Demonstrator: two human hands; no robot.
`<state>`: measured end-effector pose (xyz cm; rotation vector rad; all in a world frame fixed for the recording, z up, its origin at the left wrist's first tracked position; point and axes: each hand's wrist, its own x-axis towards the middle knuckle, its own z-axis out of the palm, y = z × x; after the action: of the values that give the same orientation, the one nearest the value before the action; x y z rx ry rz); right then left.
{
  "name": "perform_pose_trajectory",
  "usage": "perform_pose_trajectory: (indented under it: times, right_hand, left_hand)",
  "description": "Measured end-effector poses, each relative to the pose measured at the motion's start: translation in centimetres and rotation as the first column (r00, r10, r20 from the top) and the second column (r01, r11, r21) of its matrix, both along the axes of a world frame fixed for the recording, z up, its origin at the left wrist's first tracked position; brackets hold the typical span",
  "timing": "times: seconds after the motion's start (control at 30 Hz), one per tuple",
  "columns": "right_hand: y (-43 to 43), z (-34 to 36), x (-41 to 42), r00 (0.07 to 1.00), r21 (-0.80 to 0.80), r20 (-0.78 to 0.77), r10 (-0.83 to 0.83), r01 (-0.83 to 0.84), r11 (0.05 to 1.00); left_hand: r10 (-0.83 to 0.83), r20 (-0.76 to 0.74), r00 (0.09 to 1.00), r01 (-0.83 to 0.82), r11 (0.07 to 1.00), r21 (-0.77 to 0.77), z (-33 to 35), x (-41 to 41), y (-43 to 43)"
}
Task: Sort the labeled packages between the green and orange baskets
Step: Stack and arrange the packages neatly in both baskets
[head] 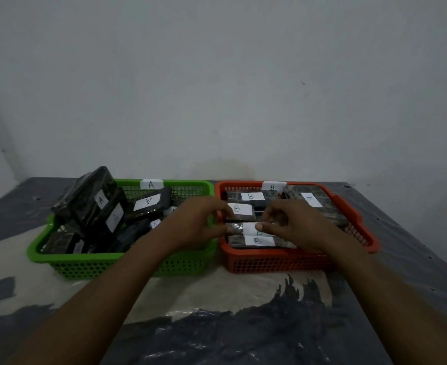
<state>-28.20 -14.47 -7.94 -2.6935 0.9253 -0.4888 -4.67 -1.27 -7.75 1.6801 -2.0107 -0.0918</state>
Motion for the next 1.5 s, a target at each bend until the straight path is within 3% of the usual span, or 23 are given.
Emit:
perform_pose_trajectory:
  times: [0.13,0.23,0.43,0.5,0.67,0.8,0.9,1.07,1.2,1.23,1.37,1.5]
  right_hand:
    - [3.4,-0.6,5.3,0.954,0.053,0.12,0.274,-0.282,0.958]
    - [5.2,-1.6,9.2,0.913,0.032,0.123,0.39,-0.396,0.917]
    - [5.9,-1.8,15.3,0.892,0.089,-0.091,0.443,-0.435,0.896]
    - [5.6,-1.8,16.7,0.865,0.149,-0.254,0.432,-0.406,0.901]
    - [5.4,-1.8,18.1,0.74,0.174,-0.536,0.406,-0.374,0.911]
    - [5.6,-1.8,18.1,0.69,0.172,-0.6,0.406,-0.384,0.907]
    - [5.7,-1.7,17.6,0.725,0.181,-0.53,0.44,-0.41,0.894]
    - [6.1,-2.5,16.0,0.868,0.146,-0.223,0.443,-0.419,0.896]
    - [6.5,-3.1,15.4,0.905,0.203,0.033,0.424,-0.421,0.884]
    - [6.4,-3.1,15.3,0.908,0.243,0.084,0.411,-0.419,0.875]
    - [6.1,-3.3,15.4,0.916,0.289,0.164,0.367,-0.4,0.87]
    - [6.2,-3.3,15.4,0.909,0.332,0.241,0.34,-0.407,0.851]
  left_hand:
    - [0.136,-0.069,0.988,-0.148,0.968,-0.205,-2.2,3.6,5.0]
    - [0.285,-0.001,0.958,-0.273,0.917,-0.291,-4.2,5.0,8.2]
    - [0.535,0.163,0.829,-0.432,0.798,-0.42,-7.8,5.3,10.4]
    - [0.587,0.172,0.791,-0.469,0.763,-0.445,-8.1,5.1,9.9]
    - [0.625,0.168,0.763,-0.463,0.708,-0.534,-8.9,5.1,9.4]
    - [0.637,0.162,0.753,-0.469,0.693,-0.547,-8.9,5.1,9.4]
    - [0.611,0.129,0.781,-0.474,0.714,-0.515,-8.7,4.9,9.6]
    - [0.438,-0.217,0.872,-0.486,0.825,-0.287,-7.0,6.4,10.1]
    - [0.444,0.058,0.894,-0.43,0.888,-0.165,-4.7,9.1,10.0]
    - [0.429,0.063,0.901,-0.419,0.899,-0.126,-4.1,9.8,10.0]
    - [0.289,-0.253,0.923,-0.276,0.957,0.087,-3.0,11.1,9.7]
    - [0.268,-0.311,0.912,-0.261,0.963,0.065,-3.2,11.3,9.3]
